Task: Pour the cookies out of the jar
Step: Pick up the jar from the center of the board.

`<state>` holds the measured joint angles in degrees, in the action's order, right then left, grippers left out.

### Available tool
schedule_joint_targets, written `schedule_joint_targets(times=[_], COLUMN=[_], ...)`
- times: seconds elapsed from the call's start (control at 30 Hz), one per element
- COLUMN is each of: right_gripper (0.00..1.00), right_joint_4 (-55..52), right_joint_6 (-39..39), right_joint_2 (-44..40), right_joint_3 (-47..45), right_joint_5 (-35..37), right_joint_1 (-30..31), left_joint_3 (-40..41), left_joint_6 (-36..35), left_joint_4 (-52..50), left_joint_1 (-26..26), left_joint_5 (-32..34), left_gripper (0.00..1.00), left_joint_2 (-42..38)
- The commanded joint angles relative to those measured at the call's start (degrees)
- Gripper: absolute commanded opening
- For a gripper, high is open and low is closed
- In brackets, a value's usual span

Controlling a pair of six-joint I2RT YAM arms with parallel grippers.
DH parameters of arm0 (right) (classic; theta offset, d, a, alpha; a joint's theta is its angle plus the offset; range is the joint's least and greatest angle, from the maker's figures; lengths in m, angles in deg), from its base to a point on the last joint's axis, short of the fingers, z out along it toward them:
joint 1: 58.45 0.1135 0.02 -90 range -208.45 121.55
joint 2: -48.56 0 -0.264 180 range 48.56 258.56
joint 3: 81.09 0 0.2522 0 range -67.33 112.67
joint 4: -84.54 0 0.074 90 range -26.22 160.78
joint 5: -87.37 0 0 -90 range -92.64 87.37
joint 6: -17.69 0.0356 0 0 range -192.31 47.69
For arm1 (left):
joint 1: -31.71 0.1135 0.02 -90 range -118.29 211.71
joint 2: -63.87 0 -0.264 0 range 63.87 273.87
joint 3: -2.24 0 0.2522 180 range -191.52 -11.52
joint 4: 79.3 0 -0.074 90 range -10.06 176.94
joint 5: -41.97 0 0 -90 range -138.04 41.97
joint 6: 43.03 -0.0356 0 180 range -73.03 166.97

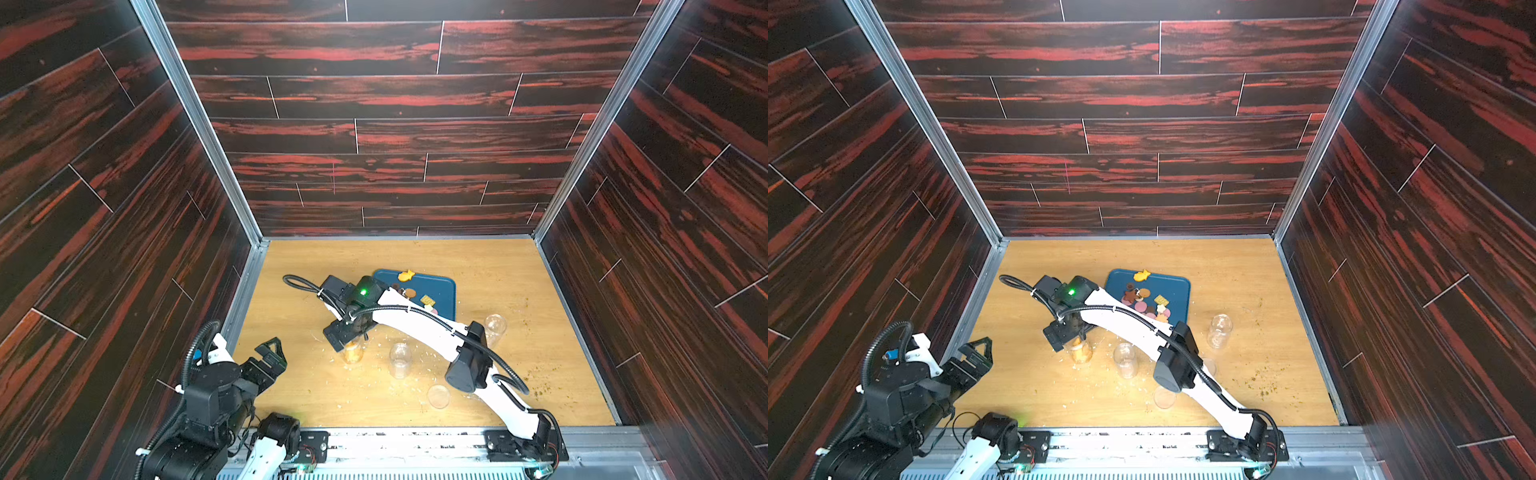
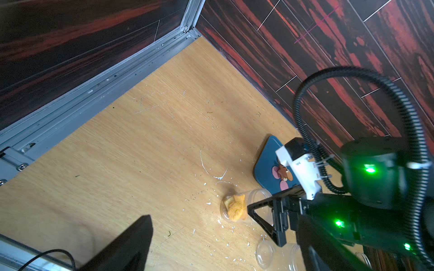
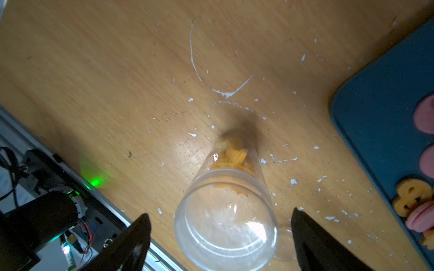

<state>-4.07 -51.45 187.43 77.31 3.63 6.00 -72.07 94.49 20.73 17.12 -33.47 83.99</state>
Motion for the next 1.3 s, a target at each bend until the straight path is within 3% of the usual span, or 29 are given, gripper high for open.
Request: schedule_joint_targets(times=[0.0,0.5,0.97,1.27], right_gripper=[0.95,0.84,0.85,0.72], right_joint_4=[-3.67,-3.77,-3.83,-3.54], right_joint_6=[0.87,-0.07,-0.19,-0.20], right_joint_2=[2.39,3.23,4.82,4.73], right_joint_3=[1.52,0.97,1.13,1.26], right_joint_5=[-0.07,0.89,1.09,0.94], right_joint_1=[0.64,0.72,0.70,0.69], left_joint_3=[-0.23,0.48,0.20,0.49], left_joint_6=[-0.59,0.10,-0.75,-1.12], left_joint_4=[-1.41,-0.48,-0.41,-0.05], left_joint_1=[0.18,0.18,0.18,0.18], left_joint_5=[0.64,0.68,1.08,0.90], left_gripper=[1.00,1.00,1.00,1.00], left_joint_2=[-0.48,-0.42,-0.17,0.04])
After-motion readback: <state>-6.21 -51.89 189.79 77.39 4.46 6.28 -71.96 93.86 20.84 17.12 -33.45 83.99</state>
